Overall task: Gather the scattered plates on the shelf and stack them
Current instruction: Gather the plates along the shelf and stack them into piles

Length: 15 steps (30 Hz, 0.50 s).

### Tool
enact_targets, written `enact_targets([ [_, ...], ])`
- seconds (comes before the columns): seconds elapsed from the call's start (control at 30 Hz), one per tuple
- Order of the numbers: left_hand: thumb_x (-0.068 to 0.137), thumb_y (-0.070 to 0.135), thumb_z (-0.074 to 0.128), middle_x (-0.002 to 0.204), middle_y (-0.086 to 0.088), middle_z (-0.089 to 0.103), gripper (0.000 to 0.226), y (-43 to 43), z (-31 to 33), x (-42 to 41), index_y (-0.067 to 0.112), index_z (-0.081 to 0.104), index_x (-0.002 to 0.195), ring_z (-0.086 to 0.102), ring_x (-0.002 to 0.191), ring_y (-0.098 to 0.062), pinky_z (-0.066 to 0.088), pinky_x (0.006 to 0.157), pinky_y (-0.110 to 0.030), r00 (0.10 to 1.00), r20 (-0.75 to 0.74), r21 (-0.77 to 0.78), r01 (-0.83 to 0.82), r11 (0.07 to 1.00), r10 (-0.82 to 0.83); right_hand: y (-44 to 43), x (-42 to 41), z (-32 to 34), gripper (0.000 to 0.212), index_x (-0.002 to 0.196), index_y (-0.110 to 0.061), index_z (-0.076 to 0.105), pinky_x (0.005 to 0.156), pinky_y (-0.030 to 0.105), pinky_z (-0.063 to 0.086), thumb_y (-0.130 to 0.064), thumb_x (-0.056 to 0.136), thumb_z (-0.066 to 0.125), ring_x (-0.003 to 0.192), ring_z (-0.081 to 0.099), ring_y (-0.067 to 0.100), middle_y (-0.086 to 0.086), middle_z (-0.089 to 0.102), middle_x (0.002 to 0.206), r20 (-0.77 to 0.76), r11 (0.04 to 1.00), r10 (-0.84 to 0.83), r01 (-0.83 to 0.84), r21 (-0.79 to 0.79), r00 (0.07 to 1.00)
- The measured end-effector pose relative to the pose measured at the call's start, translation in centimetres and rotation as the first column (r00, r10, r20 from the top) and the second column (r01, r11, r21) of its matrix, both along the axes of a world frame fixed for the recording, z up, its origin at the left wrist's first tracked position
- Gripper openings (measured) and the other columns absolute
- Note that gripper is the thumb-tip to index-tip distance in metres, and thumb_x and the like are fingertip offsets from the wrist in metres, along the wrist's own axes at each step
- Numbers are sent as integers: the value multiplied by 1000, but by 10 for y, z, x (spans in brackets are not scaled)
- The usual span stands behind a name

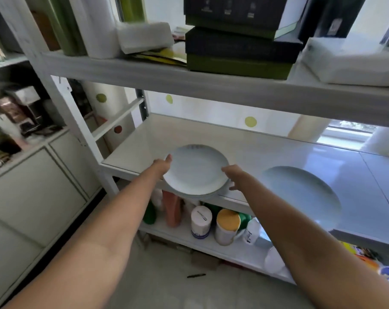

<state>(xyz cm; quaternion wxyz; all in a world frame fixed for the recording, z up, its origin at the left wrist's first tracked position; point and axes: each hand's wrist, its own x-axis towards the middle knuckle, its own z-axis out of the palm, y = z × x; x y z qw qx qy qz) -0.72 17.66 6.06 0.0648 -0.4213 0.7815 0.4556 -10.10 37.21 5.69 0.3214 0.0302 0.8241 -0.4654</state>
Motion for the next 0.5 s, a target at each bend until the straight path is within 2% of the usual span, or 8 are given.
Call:
enact_targets([
  [0.07,102,46,29,148,-19,41,67,-5,-6,-3,-5,35,144,41,135,-33,34,111,-38,992,-101,142,-59,988,73,-2,-2,-5,46,139,1,38,97,44,45,-15,97,47,119,47,33,18,45,136,40,997,-57,59,-49,998],
  [0.13,102,38,33,140,-19,49,58,-7,-11,-6,-5,41,140,51,123,-33,40,102,-38,977,-149,224,-117,968,153,-3,-3,-9,40,135,1,42,97,44,45,-13,97,45,103,48,29,17,48,119,100,980,-126,140,-142,987],
  [0.23,101,11,36,120,-15,56,38,-4,-16,-8,-10,47,132,59,84,-30,44,84,-35,959,-182,276,-164,947,219,-4,-2,-10,31,128,0,47,97,45,45,-6,98,39,92,48,29,16,47,103,118,954,-194,215,-207,974],
  [0.27,100,4,34,118,-17,57,37,-2,-16,-8,-10,47,131,60,85,-32,44,83,-36,955,-180,272,-182,945,236,-3,-3,-11,26,121,-1,49,95,45,45,-3,98,36,84,50,28,15,49,95,112,950,-208,228,-214,972],
  [0.33,99,-1,32,127,-24,56,37,1,-17,-9,-12,47,131,60,108,-38,45,82,-36,946,-182,253,-218,943,268,0,-3,-12,18,107,-2,46,97,44,45,2,97,32,66,47,25,12,46,79,111,943,-239,258,-209,965],
  [0.37,98,-2,32,129,-25,55,37,3,-16,-10,-12,47,130,58,111,-37,44,81,-34,944,-189,253,-219,942,270,2,-5,-11,16,104,-2,45,100,46,44,2,97,31,62,45,23,11,45,75,107,940,-254,271,-205,961],
  [0.43,97,-2,34,119,-24,58,37,10,-8,-15,-12,48,129,58,100,-31,43,80,-33,944,-197,269,-208,940,265,10,-10,-7,13,102,-2,45,101,48,45,2,97,33,60,44,21,10,44,74,81,933,-284,295,-205,955],
  [0.5,96,-1,35,107,-21,57,37,20,4,-25,-11,51,128,56,89,-29,46,79,-36,950,-205,277,-175,945,236,23,-17,7,13,96,-2,47,87,46,53,2,97,35,60,45,21,10,45,74,55,928,-305,310,-209,951],
])
